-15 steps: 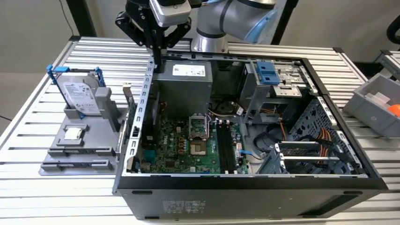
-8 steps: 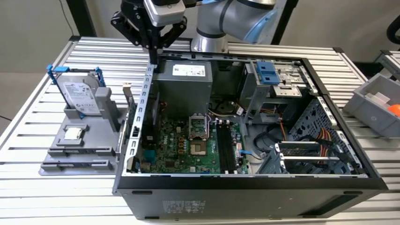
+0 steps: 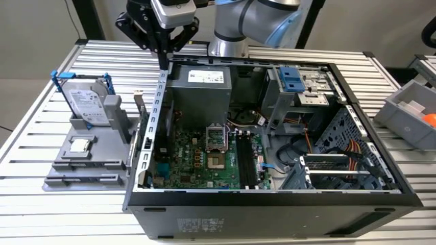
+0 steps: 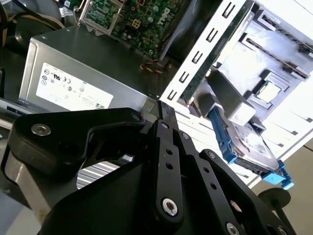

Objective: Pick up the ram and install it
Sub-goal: 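Reach for the ram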

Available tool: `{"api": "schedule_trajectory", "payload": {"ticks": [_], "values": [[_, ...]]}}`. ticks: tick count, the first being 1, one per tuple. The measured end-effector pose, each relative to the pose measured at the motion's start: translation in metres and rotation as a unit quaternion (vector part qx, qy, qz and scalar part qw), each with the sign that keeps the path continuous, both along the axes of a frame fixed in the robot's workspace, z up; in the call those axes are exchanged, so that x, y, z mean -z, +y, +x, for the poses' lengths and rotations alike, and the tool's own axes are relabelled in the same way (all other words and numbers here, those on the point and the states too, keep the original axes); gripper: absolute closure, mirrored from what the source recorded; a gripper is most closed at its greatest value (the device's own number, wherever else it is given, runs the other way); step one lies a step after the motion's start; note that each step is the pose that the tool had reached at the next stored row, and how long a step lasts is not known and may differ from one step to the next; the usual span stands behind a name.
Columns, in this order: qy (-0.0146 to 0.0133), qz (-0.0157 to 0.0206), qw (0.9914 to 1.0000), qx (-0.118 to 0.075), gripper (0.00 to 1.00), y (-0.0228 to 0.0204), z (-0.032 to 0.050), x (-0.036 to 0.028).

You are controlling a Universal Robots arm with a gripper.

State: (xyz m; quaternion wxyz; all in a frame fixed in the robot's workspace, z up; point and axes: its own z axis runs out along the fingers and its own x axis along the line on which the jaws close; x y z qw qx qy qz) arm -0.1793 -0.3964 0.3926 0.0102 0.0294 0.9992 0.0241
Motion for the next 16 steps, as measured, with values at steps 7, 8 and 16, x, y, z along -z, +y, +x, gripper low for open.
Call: {"api": "schedule_trajectory", "payload": {"ticks": [7, 8, 16], "values": [[0.0000, 0.0000, 1.00000, -0.003, 1.00, 0.0004, -0.0060, 0.0000], [0.0000, 0.0000, 0.99999, -0.003, 1.00, 0.0004, -0.0069, 0.0000], [0.0000, 0.0000, 0.99998, -0.007, 1.00, 0.0009, -0.0136, 0.0000]]}}
